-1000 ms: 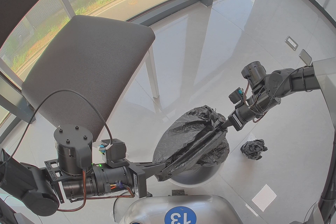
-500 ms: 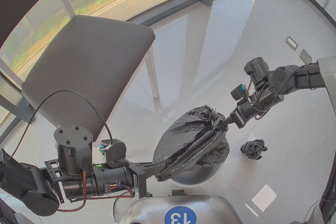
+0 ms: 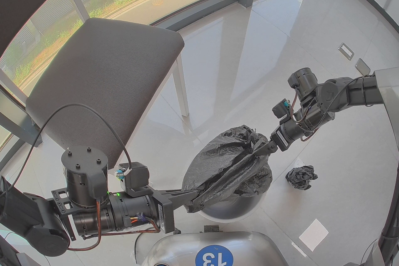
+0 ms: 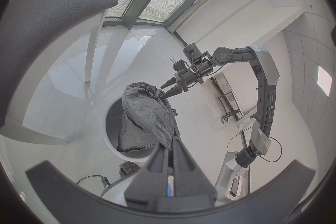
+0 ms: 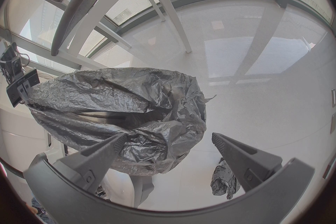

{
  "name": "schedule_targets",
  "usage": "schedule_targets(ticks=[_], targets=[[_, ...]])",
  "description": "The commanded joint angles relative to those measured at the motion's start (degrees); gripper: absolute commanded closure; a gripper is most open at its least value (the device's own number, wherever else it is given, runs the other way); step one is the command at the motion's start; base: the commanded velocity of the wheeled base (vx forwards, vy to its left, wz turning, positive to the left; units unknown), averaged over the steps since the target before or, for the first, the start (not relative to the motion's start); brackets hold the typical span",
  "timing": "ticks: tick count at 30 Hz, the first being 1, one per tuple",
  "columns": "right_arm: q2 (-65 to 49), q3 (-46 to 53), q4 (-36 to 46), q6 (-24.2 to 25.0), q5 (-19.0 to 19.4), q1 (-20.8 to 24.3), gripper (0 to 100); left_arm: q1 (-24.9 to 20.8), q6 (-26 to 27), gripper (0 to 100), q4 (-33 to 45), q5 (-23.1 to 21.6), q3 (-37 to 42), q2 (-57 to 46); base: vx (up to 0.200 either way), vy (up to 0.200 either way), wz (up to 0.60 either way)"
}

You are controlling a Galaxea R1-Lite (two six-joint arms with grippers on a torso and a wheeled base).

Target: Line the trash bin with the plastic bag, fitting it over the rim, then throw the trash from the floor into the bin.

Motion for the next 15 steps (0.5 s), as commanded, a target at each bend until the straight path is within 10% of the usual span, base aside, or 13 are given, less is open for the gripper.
schedule_targets(ticks=[1,7,8,15], targets=[[2.3,-1.05,-0.1,-0.05,0.03,0.02,0,0.01,0.03,100,-0.14,0.01,-0.16,0.03,0.0,0.0,0.0],[3.62,-1.4,-0.01,-0.67,0.03,-0.16,0,0.01,0.03,100,-0.14,0.01,-0.16,0.12,0.0,0.0,0.0],[3.88,-1.49,-0.01,-0.84,0.03,-0.16,100,0.01,0.03,100,-0.14,0.01,-0.25,0.12,0.0,0.0,0.0],[4.32,-1.93,0.08,-0.23,0.03,-0.16,100,0.01,0.03,100,-0.05,0.01,-0.43,0.39,0.0,0.0,0.0]])
